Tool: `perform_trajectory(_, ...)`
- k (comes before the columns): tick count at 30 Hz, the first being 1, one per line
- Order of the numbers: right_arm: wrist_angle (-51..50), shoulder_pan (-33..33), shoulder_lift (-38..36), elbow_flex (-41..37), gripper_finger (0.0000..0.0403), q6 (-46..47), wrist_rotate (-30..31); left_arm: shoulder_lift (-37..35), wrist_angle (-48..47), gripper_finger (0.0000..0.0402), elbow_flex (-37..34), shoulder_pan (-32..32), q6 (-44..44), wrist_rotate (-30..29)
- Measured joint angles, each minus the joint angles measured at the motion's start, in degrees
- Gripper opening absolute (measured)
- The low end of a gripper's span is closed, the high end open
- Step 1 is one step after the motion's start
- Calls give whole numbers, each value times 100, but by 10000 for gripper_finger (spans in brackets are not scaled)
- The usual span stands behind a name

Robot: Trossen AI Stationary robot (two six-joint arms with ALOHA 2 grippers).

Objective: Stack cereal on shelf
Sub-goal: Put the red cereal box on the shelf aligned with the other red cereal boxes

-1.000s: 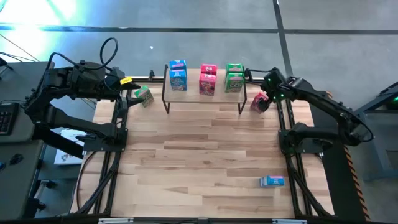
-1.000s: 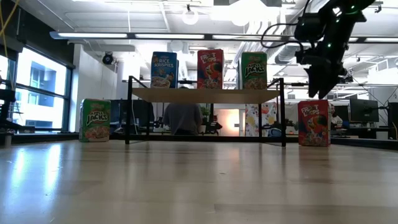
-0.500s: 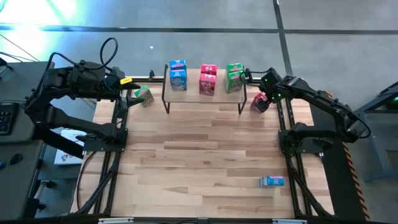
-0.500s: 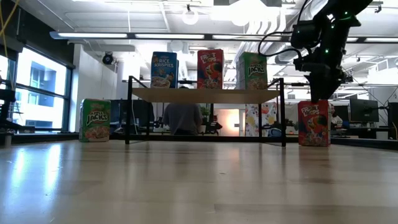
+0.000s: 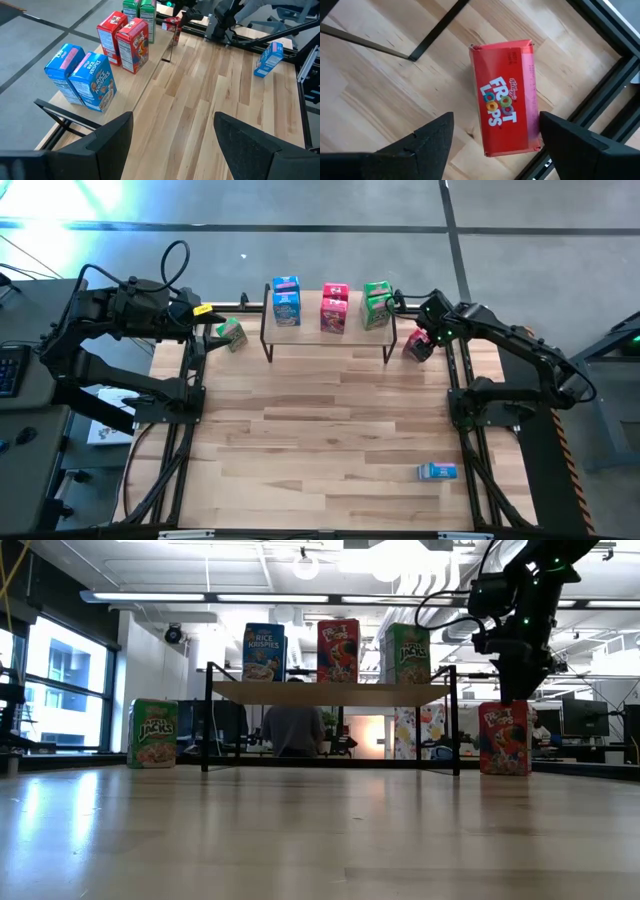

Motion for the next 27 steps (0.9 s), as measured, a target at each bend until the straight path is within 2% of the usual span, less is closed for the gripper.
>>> perform_trajectory(5, -21, 0, 0, 0, 270, 70, 13, 0, 0, 269, 0, 1, 0, 1)
perform_trajectory(19, -73, 2, 0, 0, 173, 69, 20, 1, 0, 269, 0, 0, 0, 2)
perform_trajectory(27, -109, 2, -12, 1, 143, 95, 0, 0, 0, 269, 0, 1, 0, 1)
